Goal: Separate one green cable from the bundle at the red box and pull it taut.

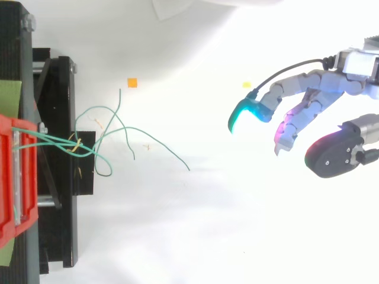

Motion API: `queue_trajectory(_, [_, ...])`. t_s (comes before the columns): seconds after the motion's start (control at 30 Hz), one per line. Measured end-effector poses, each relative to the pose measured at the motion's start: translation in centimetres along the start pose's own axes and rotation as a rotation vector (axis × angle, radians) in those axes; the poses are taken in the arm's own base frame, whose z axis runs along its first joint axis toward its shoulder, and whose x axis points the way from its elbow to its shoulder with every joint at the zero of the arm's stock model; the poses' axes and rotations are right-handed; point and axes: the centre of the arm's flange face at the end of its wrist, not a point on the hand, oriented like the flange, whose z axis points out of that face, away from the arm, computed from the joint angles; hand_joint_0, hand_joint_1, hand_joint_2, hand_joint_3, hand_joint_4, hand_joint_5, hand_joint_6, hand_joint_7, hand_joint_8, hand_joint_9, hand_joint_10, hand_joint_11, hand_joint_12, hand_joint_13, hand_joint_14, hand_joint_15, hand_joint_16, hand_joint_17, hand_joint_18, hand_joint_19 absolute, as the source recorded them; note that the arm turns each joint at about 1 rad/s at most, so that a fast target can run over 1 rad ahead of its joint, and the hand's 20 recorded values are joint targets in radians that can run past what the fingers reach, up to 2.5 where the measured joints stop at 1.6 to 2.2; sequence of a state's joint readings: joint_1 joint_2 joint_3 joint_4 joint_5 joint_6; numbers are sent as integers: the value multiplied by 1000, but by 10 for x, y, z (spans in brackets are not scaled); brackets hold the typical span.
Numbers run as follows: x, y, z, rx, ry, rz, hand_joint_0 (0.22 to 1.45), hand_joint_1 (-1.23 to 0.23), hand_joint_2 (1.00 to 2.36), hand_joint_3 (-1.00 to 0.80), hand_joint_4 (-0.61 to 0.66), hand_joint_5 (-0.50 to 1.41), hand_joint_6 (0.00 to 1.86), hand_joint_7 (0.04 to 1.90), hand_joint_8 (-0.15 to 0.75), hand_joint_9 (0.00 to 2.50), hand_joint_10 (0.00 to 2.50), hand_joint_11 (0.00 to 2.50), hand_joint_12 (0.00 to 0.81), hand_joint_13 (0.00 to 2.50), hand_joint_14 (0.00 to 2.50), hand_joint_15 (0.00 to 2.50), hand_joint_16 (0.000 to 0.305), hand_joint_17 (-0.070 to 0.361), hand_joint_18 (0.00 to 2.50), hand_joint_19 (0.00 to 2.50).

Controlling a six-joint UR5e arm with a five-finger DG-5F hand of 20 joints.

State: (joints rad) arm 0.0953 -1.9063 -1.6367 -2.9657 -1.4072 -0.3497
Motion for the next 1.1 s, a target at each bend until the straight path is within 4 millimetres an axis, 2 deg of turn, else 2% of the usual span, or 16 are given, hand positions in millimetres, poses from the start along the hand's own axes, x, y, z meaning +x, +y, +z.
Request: queue_trajectory(1.1, [0, 0, 0, 0, 0, 0, 536, -224, 1000, -500, 236, -208, 502, 661, 300, 906, 14, 466, 388, 838, 16, 489, 45, 102, 718, 712])
